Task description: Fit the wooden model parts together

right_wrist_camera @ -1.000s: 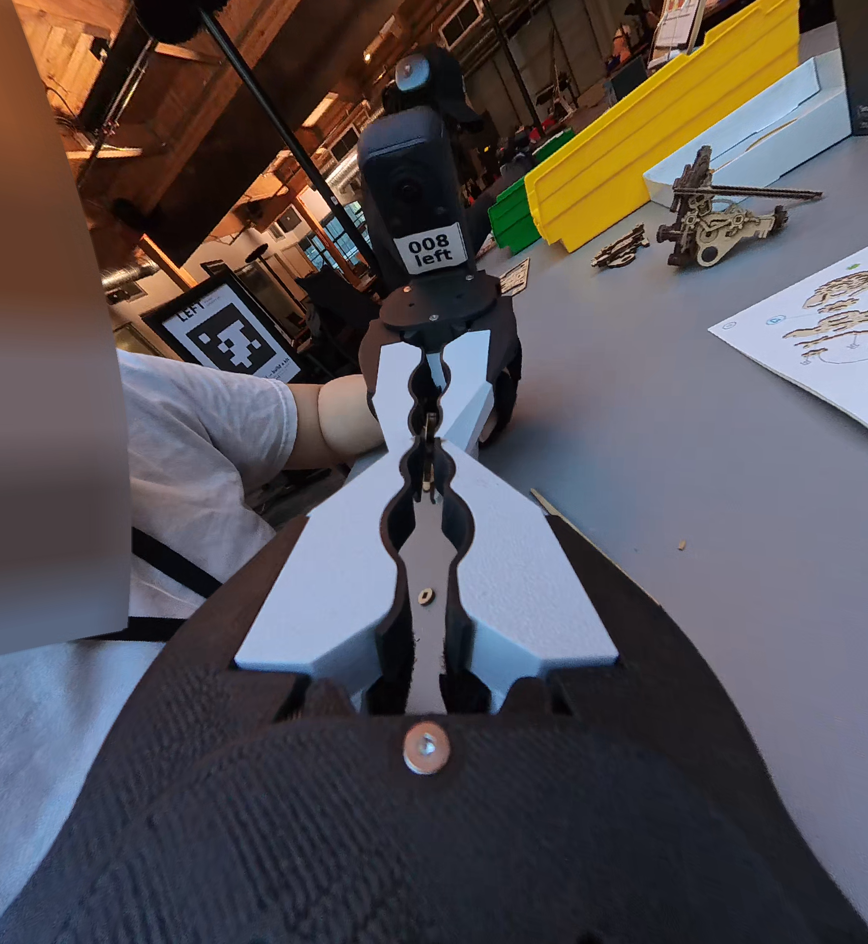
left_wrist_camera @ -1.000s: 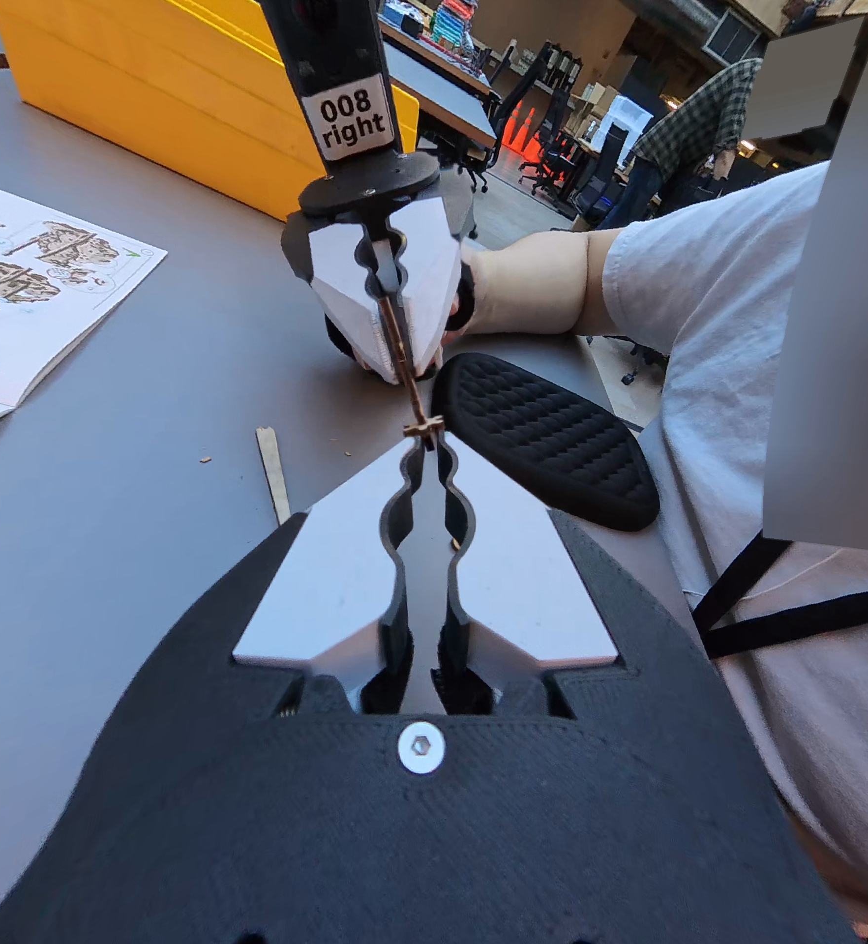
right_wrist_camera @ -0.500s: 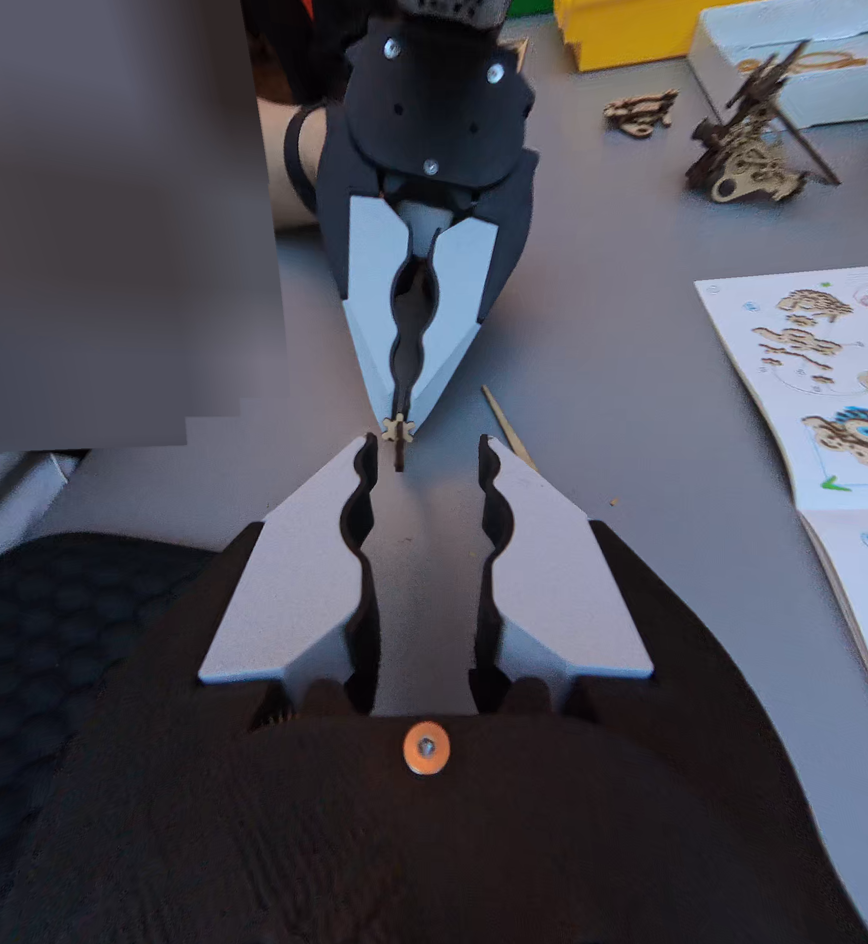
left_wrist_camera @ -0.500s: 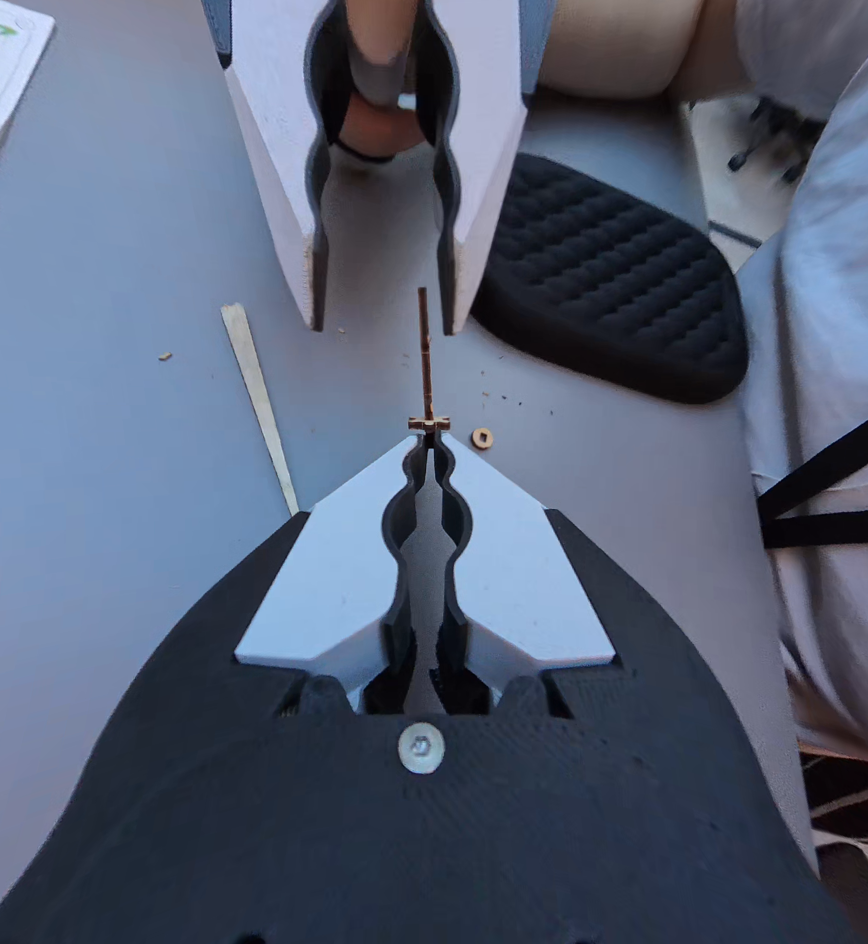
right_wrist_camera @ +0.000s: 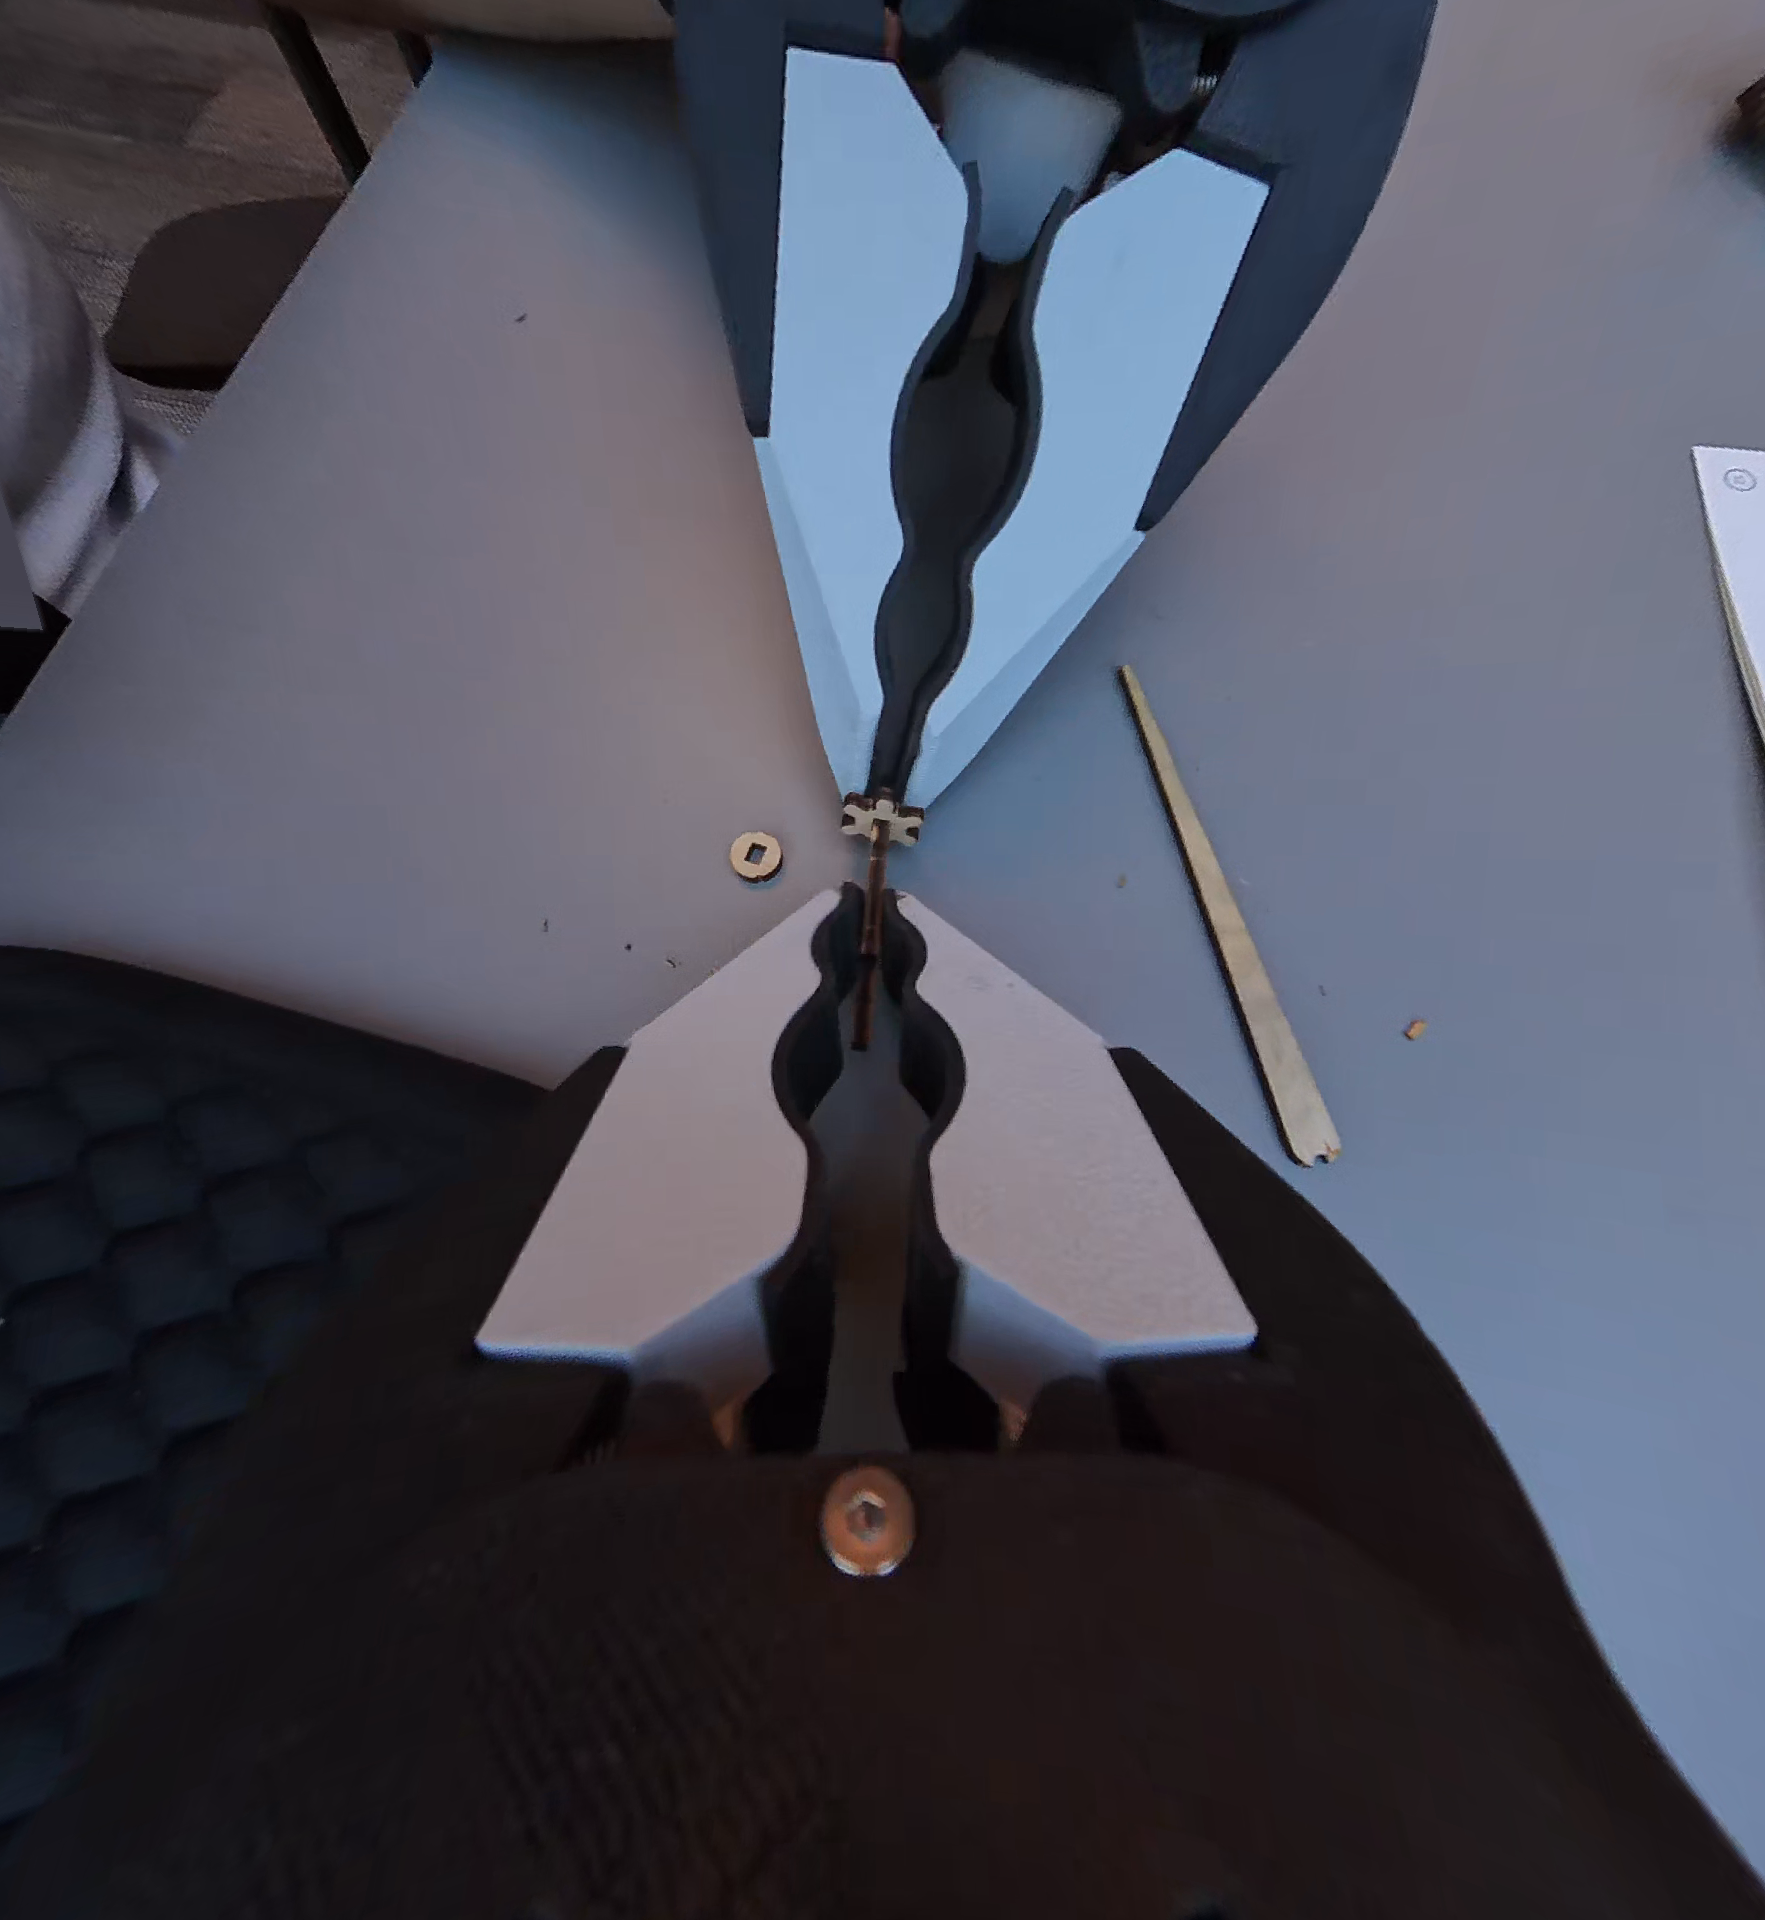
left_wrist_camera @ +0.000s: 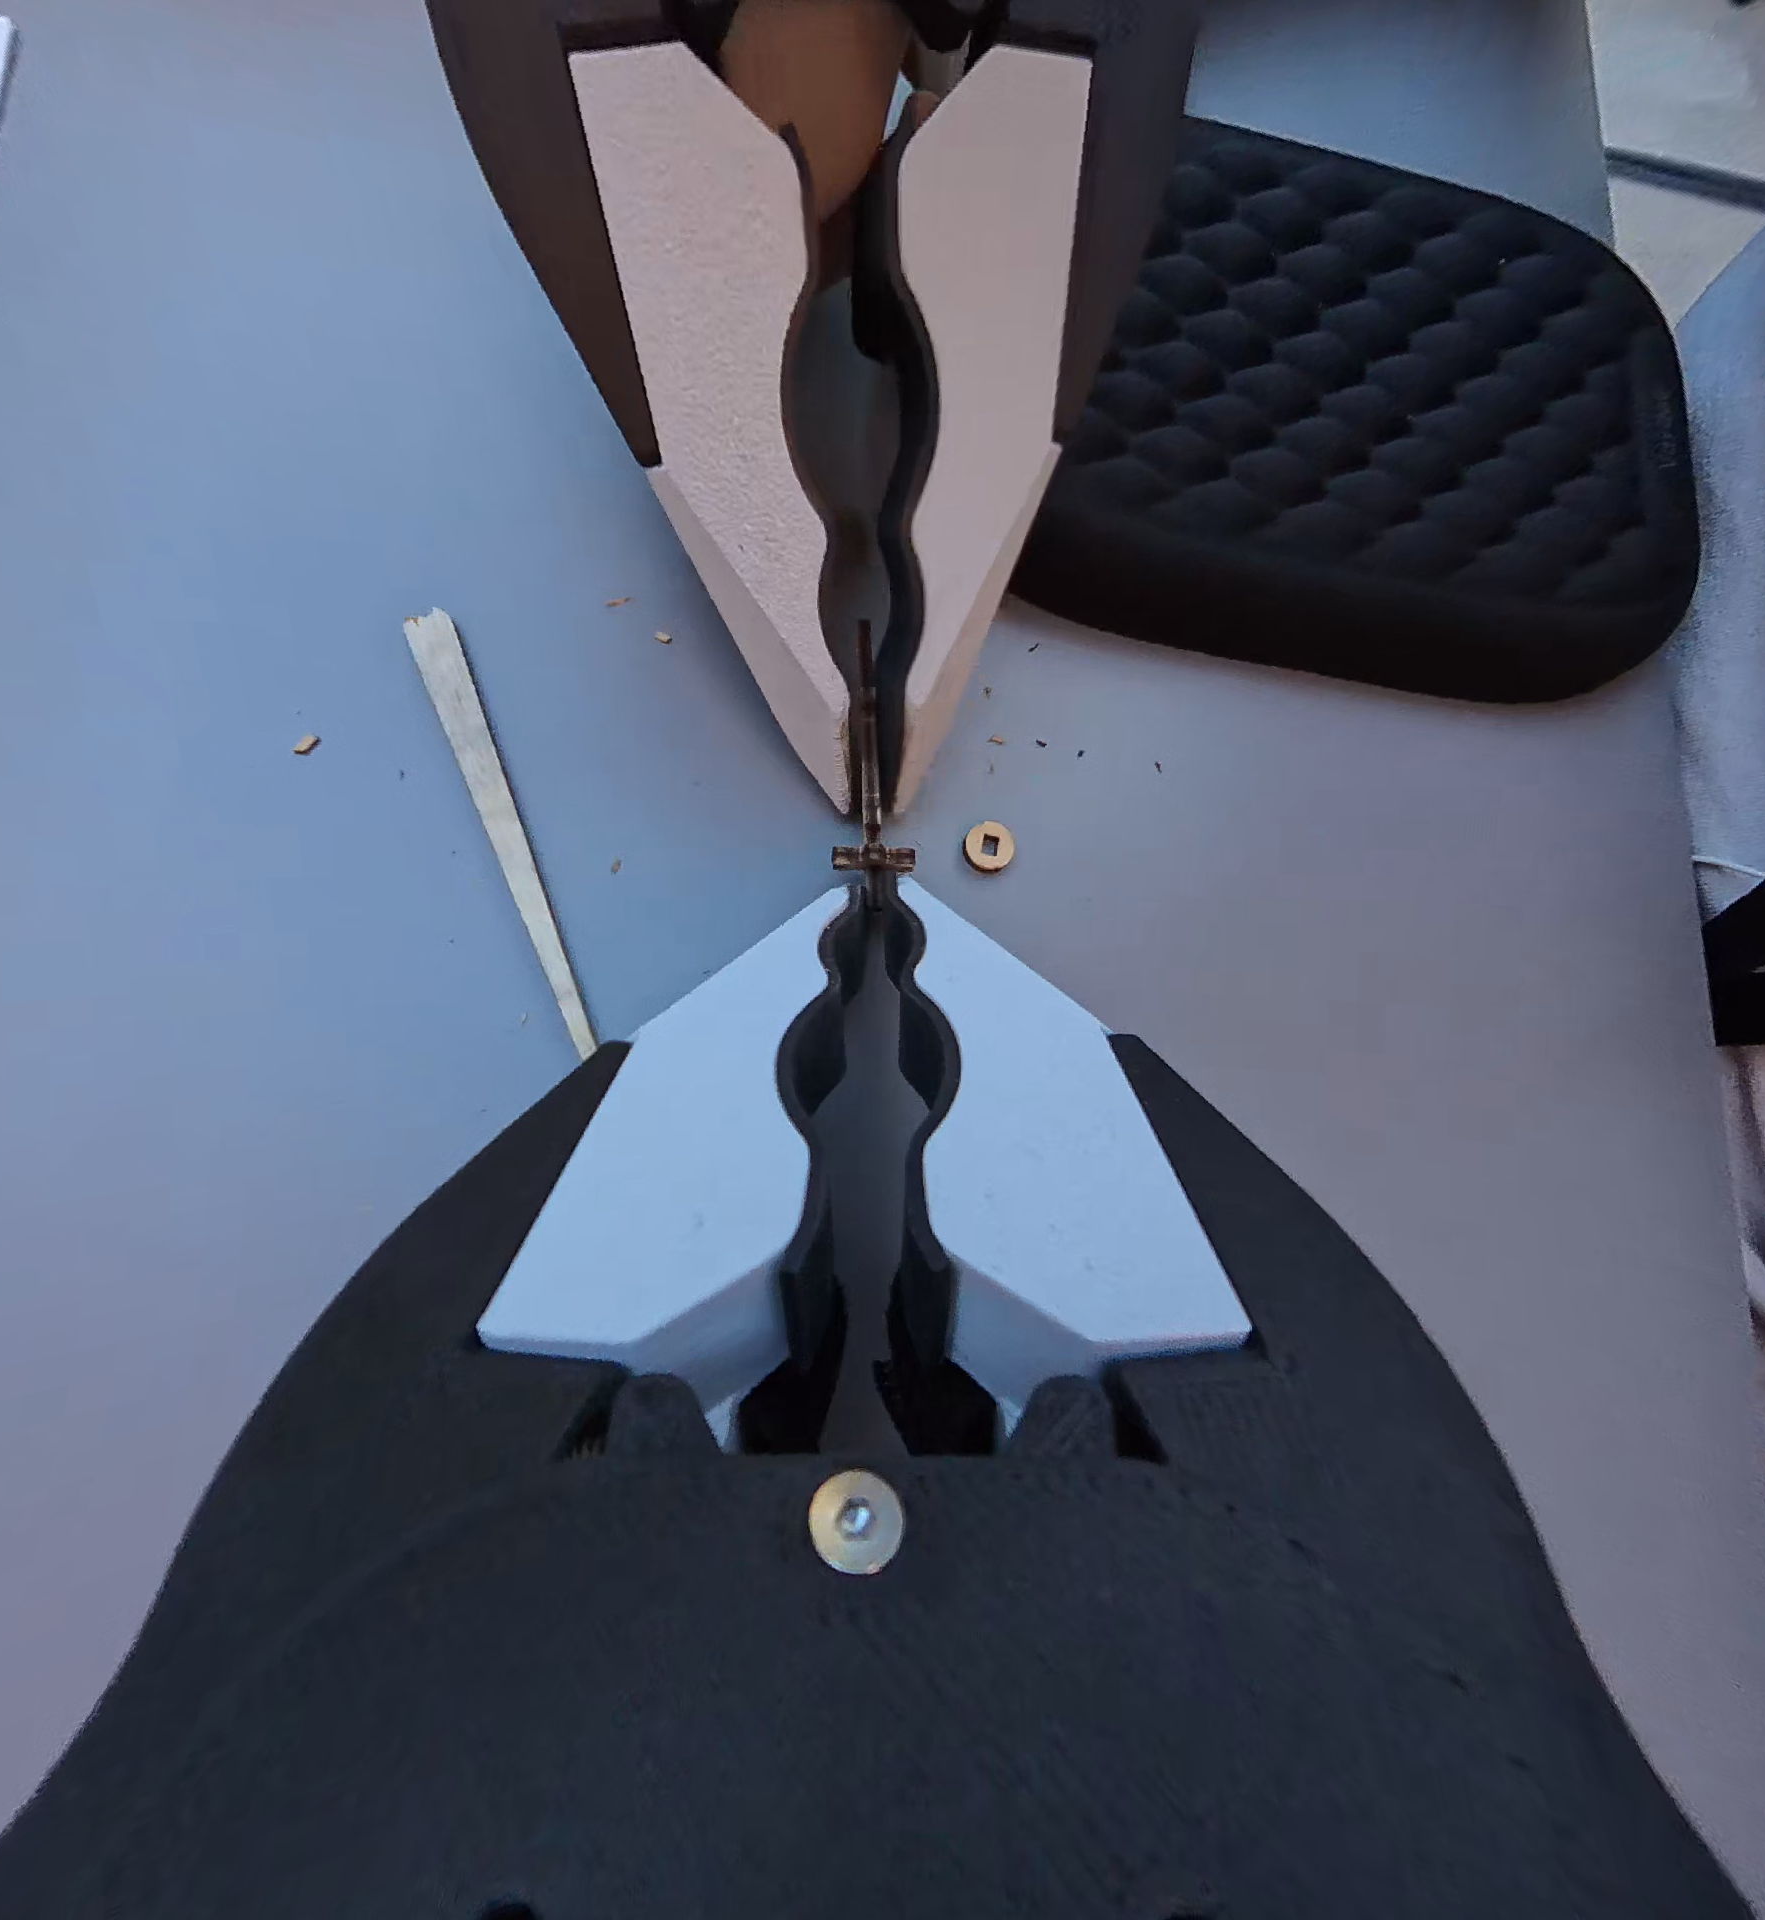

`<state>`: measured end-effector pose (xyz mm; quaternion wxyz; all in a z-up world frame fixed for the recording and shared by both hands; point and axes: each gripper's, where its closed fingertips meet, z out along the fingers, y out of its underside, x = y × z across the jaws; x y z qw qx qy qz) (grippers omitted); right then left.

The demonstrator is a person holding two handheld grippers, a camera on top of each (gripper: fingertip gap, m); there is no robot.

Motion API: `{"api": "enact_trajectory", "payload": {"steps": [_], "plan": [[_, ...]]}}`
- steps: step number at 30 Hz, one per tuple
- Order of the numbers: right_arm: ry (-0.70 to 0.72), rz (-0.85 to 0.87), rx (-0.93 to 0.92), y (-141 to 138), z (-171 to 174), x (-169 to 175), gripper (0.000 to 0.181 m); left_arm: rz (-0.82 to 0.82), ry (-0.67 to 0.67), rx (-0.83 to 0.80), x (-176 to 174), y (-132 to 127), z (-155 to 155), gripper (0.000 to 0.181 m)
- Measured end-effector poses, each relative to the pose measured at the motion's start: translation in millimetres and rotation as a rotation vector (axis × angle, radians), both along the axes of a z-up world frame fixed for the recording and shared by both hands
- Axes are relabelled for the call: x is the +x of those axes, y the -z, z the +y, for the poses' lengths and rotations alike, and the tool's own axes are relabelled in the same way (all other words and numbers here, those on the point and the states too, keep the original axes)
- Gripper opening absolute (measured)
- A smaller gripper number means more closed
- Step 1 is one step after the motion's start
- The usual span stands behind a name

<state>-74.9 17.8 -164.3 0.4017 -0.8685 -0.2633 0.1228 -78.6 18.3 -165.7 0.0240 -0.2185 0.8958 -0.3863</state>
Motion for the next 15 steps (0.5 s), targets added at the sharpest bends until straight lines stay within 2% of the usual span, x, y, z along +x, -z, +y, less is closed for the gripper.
{"api": "enact_trajectory", "payload": {"steps": [9,15], "plan": [[0.015,-0.014,0.024,-0.1,0.6,0.8,0.000,-0.045,0.056,-0.050,-0.8,-0.8,-4.0,0.000],[0.025,-0.041,0.042,-0.2,0.8,0.4,0.000,-0.094,0.077,-0.029,-0.5,-1.1,-4.7,0.000]]}}
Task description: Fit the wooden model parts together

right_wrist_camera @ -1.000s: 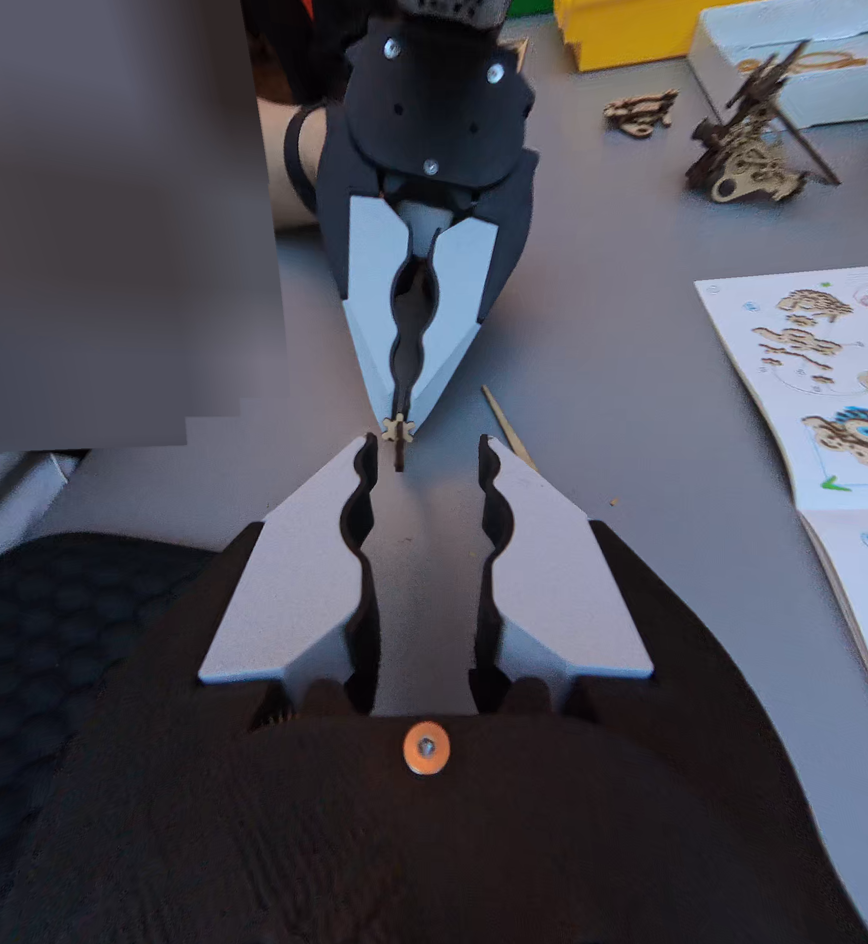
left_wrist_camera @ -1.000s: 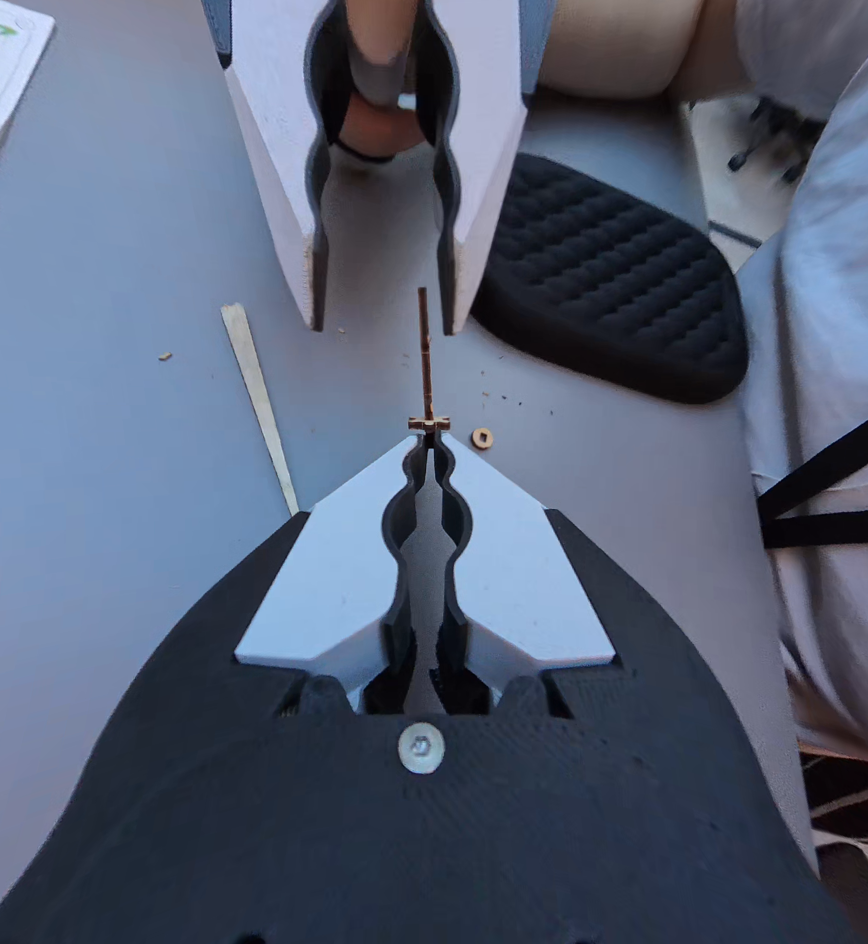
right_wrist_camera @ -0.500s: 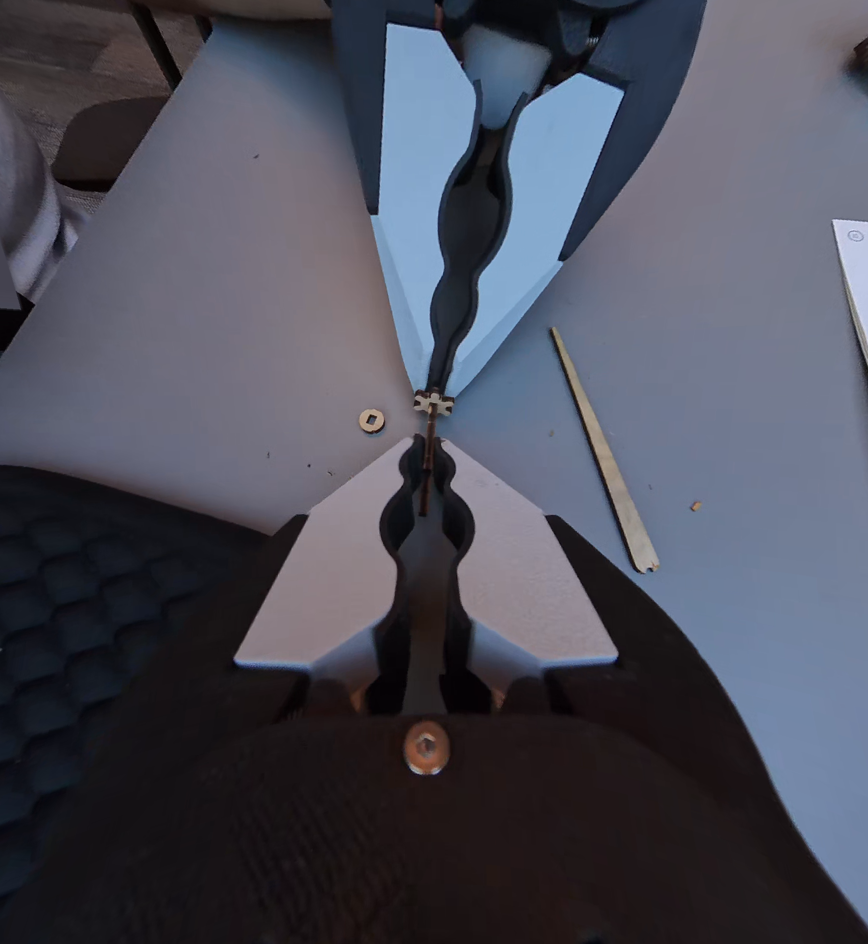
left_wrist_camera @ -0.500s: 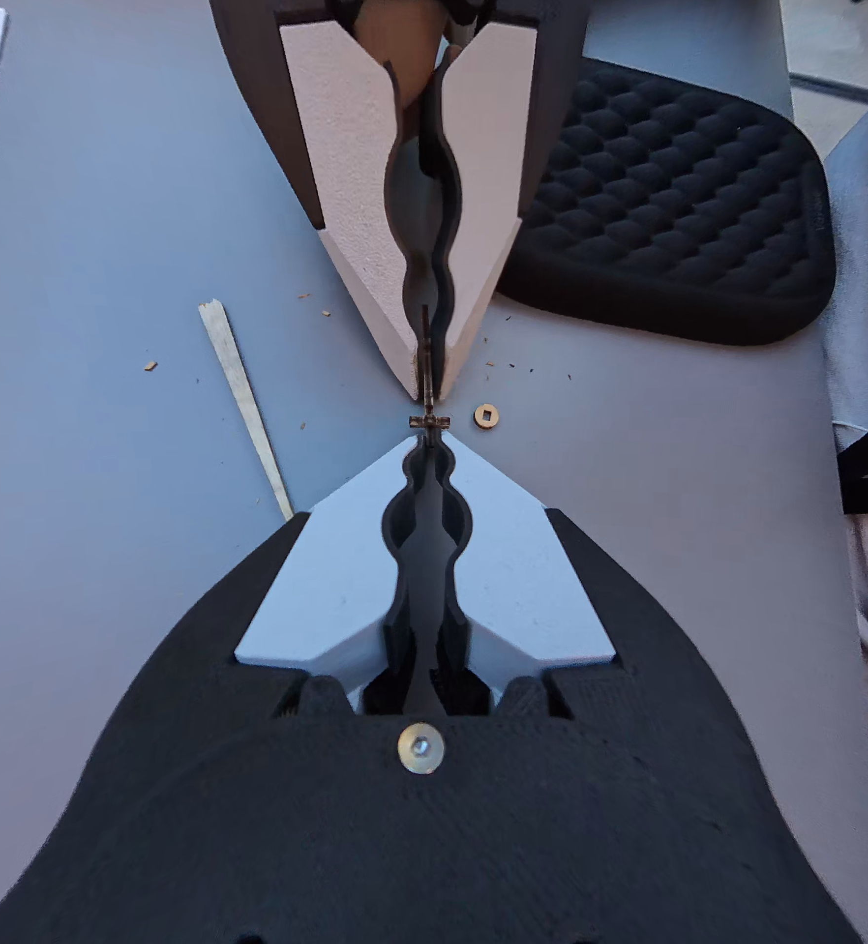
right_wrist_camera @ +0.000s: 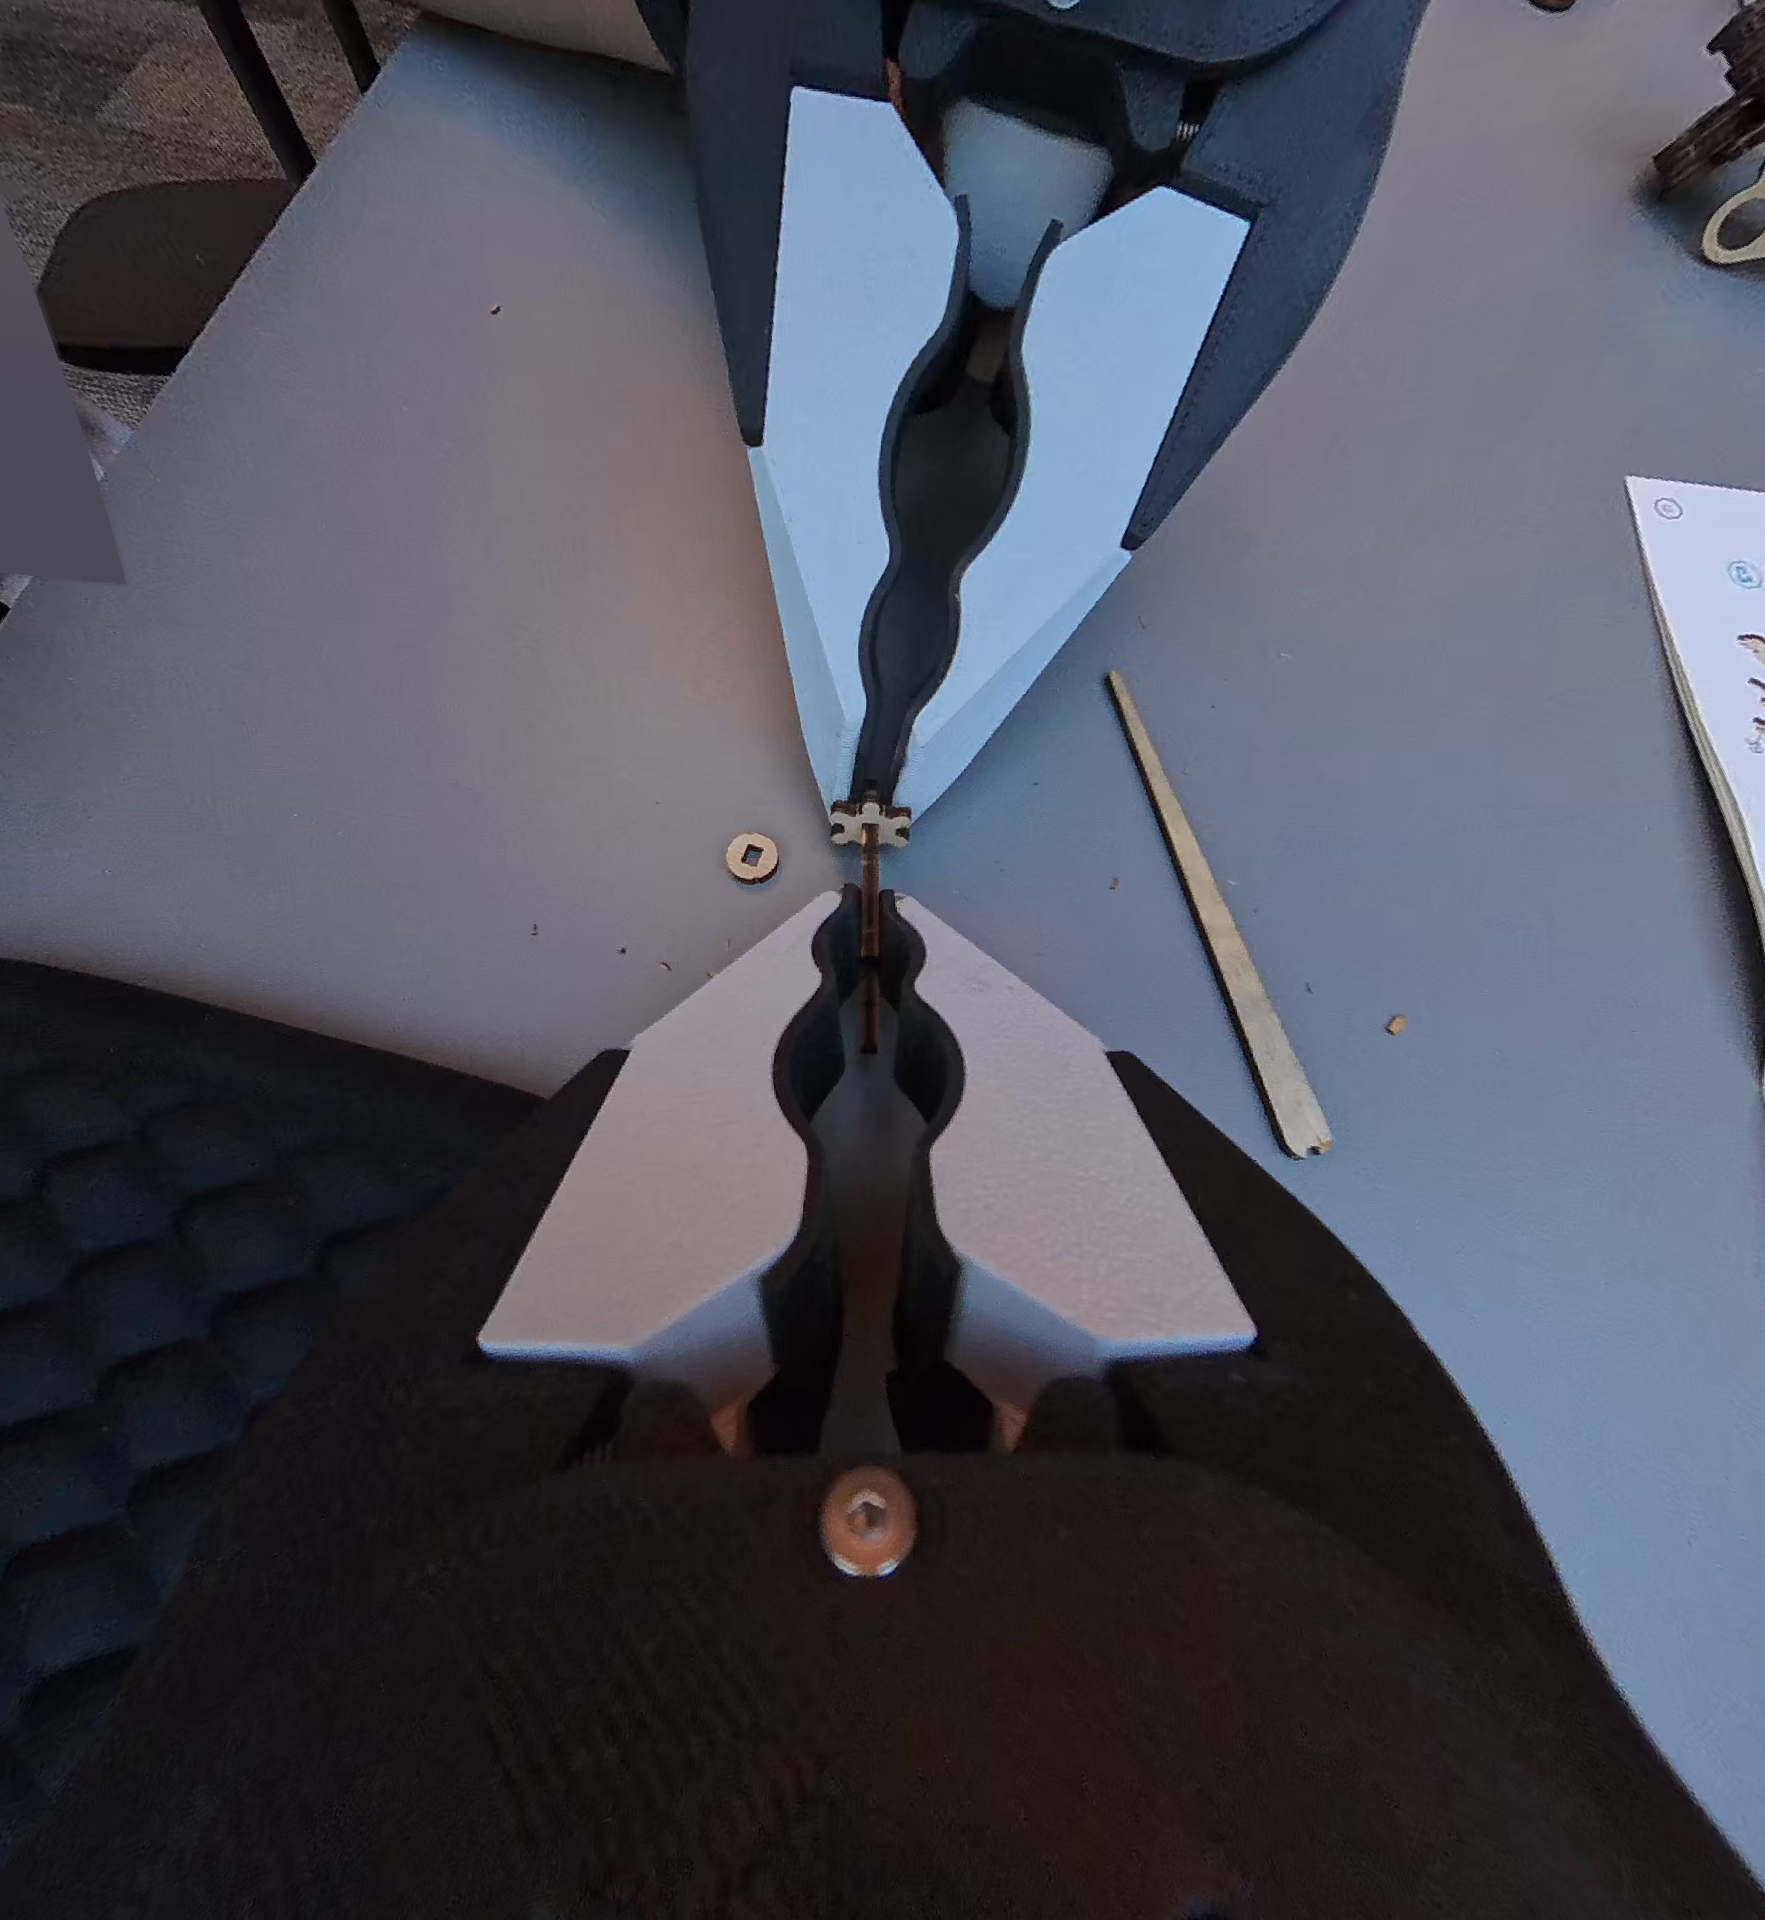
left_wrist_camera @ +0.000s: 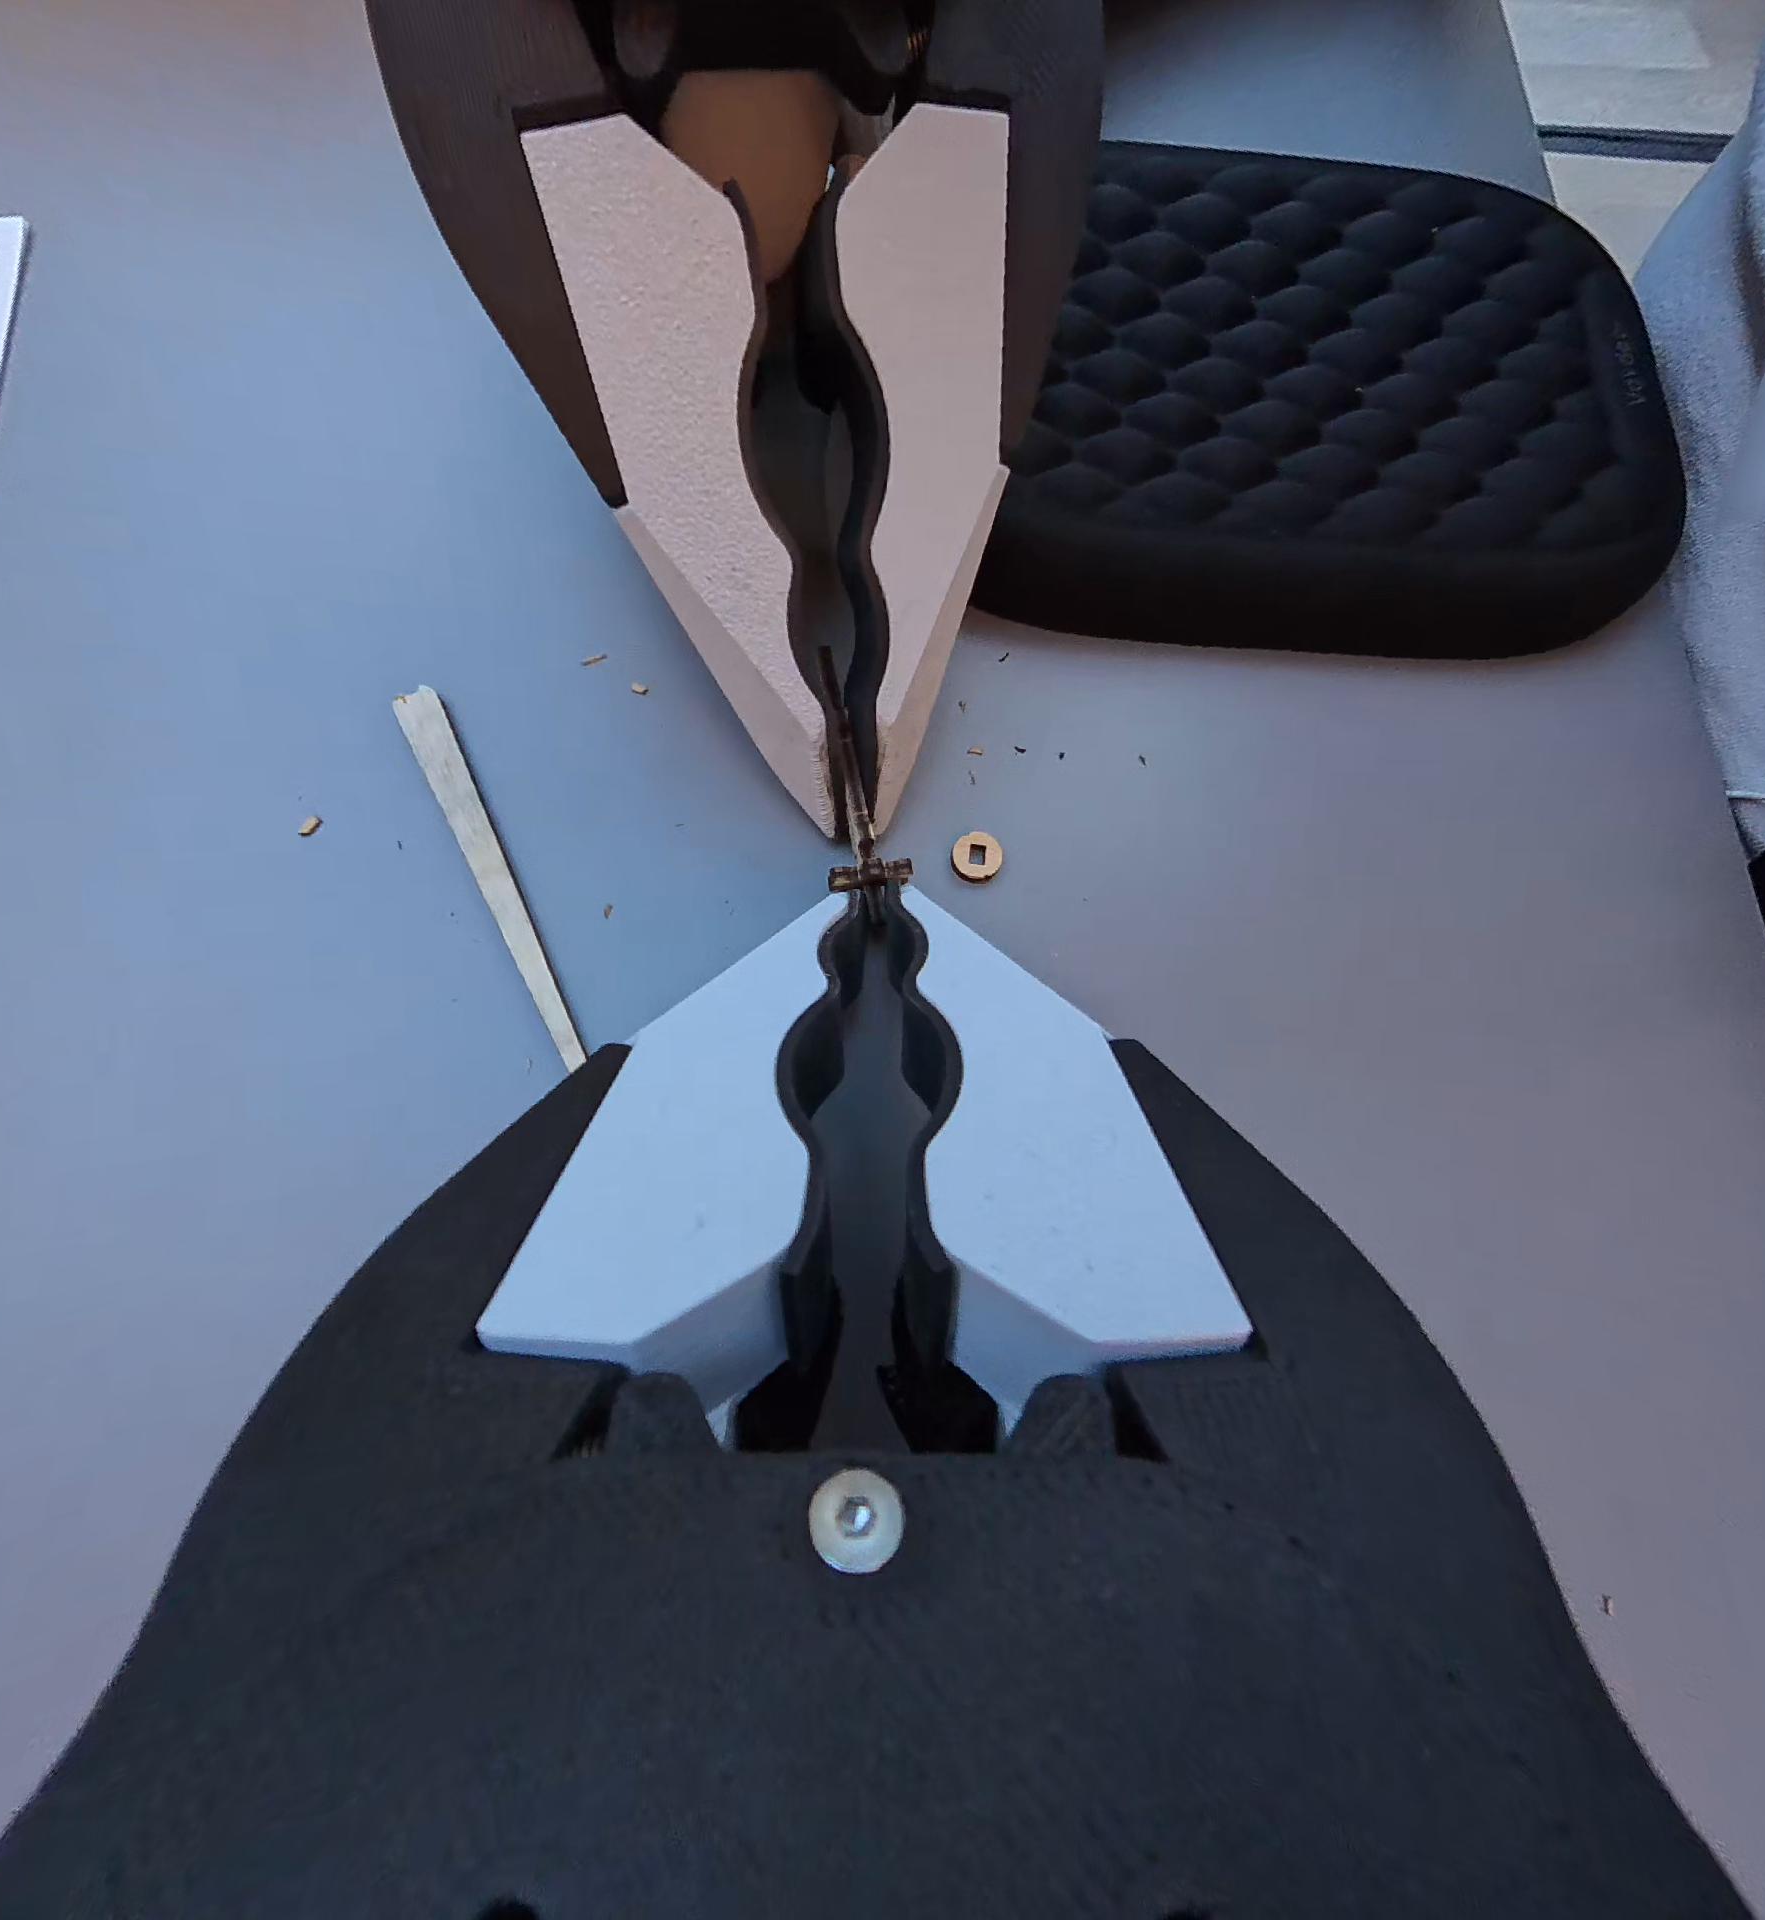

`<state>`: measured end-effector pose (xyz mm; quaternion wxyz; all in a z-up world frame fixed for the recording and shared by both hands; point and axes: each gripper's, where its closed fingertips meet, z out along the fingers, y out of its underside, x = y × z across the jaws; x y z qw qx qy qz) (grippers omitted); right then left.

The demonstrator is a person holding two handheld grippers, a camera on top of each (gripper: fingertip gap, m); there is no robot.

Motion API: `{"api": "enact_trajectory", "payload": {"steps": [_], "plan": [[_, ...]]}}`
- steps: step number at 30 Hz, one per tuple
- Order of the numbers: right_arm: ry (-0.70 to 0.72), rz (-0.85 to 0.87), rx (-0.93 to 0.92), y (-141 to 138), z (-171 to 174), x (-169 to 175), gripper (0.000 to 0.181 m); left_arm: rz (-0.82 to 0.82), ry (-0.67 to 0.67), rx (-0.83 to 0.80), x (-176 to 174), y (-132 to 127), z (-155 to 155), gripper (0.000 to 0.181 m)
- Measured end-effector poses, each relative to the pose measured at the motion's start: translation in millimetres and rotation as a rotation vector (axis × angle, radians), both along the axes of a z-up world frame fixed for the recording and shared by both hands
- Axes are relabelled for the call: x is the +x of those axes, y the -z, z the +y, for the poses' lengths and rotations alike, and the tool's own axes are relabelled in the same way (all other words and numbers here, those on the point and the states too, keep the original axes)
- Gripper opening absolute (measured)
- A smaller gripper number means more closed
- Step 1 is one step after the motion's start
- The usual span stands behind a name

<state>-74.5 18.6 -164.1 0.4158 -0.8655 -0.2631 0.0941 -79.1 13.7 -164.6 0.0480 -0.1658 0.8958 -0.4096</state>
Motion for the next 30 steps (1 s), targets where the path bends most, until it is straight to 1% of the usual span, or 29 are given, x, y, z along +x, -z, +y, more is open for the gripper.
{"api": "enact_trajectory", "payload": {"steps": [7,18,20,22,24,28,30], "plan": [[0.011,0.004,-0.002,-0.1,0.2,-0.2,0.000,0.018,-0.002,-0.031,0.6,-1.0,-1.1,0.000],[0.015,0.000,0.005,0.0,2.7,-2.8,0.000,-0.018,-0.006,0.042,0.4,-0.5,-2.2,0.000],[-0.015,-0.015,0.013,0.2,4.3,-4.5,0.000,-0.022,0.008,0.038,0.0,0.4,-2.0,0.000],[-0.039,-0.048,0.032,0.2,5.3,-3.7,0.000,0.003,-0.002,0.022,0.4,0.7,-2.7,0.000],[-0.064,-0.062,0.049,-0.7,4.0,-6.1,0.003,-0.005,-0.008,0.026,1.2,1.1,-0.4,0.000],[-0.056,-0.066,0.129,-10.9,-0.1,2.7,0.014,-0.014,-0.003,0.022,0.3,1.3,0.5,0.000],[-0.053,-0.008,0.156,-19.0,-2.6,5.2,0.011,-0.003,-0.004,0.004,0.6,1.0,0.7,0.000]]}}
